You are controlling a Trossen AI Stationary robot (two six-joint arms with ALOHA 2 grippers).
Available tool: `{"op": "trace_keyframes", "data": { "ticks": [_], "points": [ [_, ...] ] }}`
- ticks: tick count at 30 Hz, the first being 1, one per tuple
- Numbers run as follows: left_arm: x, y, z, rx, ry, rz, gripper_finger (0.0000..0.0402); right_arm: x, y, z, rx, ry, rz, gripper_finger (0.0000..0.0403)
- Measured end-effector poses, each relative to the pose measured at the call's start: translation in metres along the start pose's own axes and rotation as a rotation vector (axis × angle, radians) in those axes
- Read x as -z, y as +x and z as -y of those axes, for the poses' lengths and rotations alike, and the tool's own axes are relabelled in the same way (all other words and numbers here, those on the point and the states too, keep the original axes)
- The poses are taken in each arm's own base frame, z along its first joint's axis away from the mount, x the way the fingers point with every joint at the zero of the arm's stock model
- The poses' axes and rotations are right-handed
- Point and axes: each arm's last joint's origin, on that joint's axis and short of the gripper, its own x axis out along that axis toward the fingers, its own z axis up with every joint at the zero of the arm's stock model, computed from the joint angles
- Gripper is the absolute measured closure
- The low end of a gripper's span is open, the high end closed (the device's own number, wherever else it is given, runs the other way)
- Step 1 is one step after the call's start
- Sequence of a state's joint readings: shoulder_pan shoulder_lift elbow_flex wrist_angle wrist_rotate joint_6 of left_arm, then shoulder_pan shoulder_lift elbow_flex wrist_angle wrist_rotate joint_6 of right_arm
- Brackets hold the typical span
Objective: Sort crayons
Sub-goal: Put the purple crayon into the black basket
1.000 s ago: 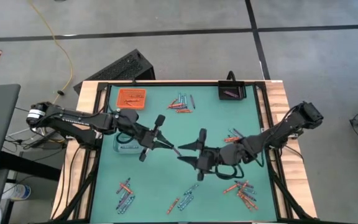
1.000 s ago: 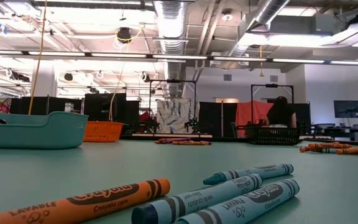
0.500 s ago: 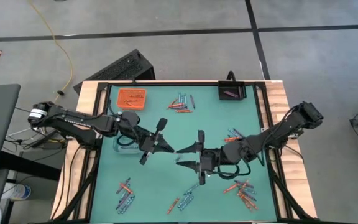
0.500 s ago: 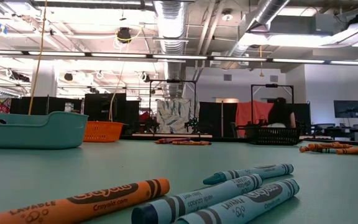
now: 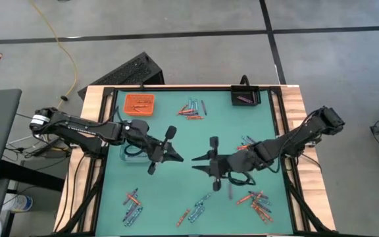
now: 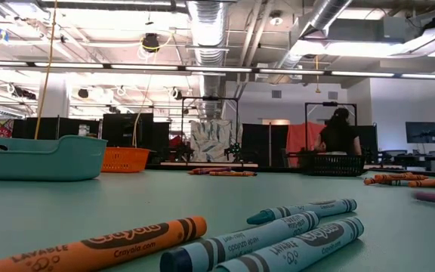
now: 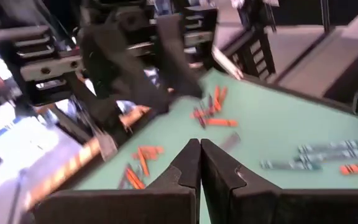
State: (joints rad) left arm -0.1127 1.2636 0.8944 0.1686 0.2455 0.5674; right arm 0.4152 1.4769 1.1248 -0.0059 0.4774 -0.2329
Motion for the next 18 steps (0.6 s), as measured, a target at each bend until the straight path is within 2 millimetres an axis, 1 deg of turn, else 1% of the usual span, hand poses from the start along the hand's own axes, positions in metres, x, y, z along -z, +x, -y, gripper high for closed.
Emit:
{"op": "trace_keyframes", "data": {
  "ticks": [3, 6, 9, 11, 12, 14, 16, 18],
  "points": [
    [0.006, 0.000, 0.004, 0.030, -0.047, -0.068, 0.0401, 0.024, -0.006, 0.001, -0.014, 0.065, -0.243, 0.0279],
    [0.010, -0.001, 0.006, 0.054, -0.090, -0.110, 0.0401, 0.048, -0.021, 0.002, 0.038, 0.148, -0.499, 0.0256],
    [0.013, -0.001, 0.008, 0.067, -0.140, -0.139, 0.0401, 0.070, -0.040, 0.004, 0.138, 0.301, -0.759, 0.0233],
    [0.014, -0.001, 0.009, 0.067, -0.162, -0.152, 0.0398, 0.081, -0.053, 0.004, 0.230, 0.416, -0.910, 0.0220],
    [0.014, -0.001, 0.009, 0.069, -0.169, -0.157, 0.0396, 0.085, -0.059, 0.003, 0.283, 0.469, -0.965, 0.0216],
    [0.016, 0.000, 0.010, 0.076, -0.184, -0.172, 0.0388, 0.095, -0.067, -0.004, 0.373, 0.567, -1.016, 0.0211],
    [0.019, 0.002, 0.011, 0.080, -0.200, -0.184, 0.0377, 0.107, -0.072, -0.016, 0.401, 0.672, -1.047, 0.0210],
    [0.023, 0.005, 0.013, 0.095, -0.215, -0.208, 0.0367, 0.119, -0.075, -0.030, 0.382, 0.773, -1.077, 0.0211]
  ]
}}
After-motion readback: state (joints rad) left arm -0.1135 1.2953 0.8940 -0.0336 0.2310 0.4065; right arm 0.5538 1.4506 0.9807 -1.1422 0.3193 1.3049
